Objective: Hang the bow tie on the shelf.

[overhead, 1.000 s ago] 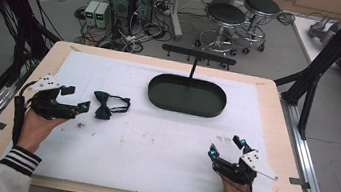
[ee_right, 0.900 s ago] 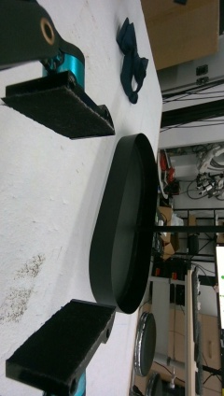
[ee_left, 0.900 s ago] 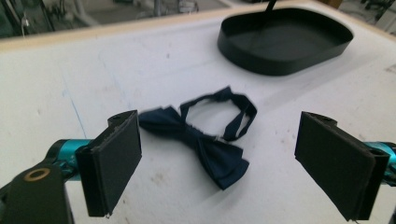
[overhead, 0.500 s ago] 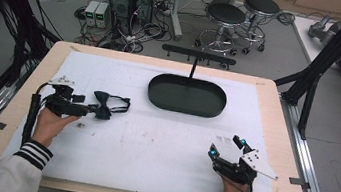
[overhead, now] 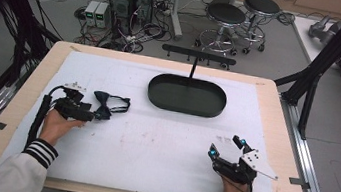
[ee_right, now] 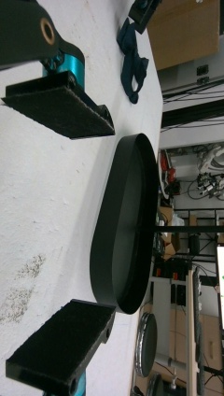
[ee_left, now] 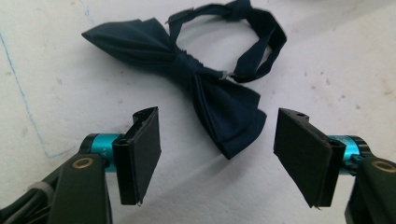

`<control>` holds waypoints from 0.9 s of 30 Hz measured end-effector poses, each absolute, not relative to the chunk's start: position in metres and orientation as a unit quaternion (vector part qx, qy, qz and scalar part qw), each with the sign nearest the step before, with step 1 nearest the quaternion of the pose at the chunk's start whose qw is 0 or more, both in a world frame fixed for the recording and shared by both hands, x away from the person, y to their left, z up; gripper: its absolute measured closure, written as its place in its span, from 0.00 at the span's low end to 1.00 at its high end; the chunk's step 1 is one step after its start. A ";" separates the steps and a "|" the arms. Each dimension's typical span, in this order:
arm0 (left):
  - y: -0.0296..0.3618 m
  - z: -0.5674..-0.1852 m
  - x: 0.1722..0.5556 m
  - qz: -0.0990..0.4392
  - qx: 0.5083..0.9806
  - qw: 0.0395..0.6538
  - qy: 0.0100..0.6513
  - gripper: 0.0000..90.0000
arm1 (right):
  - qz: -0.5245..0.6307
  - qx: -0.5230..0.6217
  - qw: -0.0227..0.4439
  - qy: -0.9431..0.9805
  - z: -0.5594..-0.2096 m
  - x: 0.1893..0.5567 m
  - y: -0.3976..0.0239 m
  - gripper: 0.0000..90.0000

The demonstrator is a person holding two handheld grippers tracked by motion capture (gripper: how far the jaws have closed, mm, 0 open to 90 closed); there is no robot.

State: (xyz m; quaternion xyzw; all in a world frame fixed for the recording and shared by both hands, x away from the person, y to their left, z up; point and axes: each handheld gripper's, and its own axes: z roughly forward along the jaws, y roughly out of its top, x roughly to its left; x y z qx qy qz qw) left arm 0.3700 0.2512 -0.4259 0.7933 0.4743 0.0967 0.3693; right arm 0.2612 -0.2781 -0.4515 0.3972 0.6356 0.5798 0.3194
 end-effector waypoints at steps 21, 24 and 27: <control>0.243 -0.433 0.373 0.084 0.783 0.362 0.498 0.66 | 0.581 0.398 0.316 0.637 -0.451 0.261 -0.278 0.12; 0.241 -0.433 0.372 0.091 0.784 0.361 0.498 0.69 | 0.580 0.397 0.317 0.636 -0.452 0.261 -0.278 0.12; 0.239 -0.434 0.372 0.085 0.783 0.366 0.496 0.75 | 0.580 0.398 0.317 0.636 -0.452 0.261 -0.278 0.12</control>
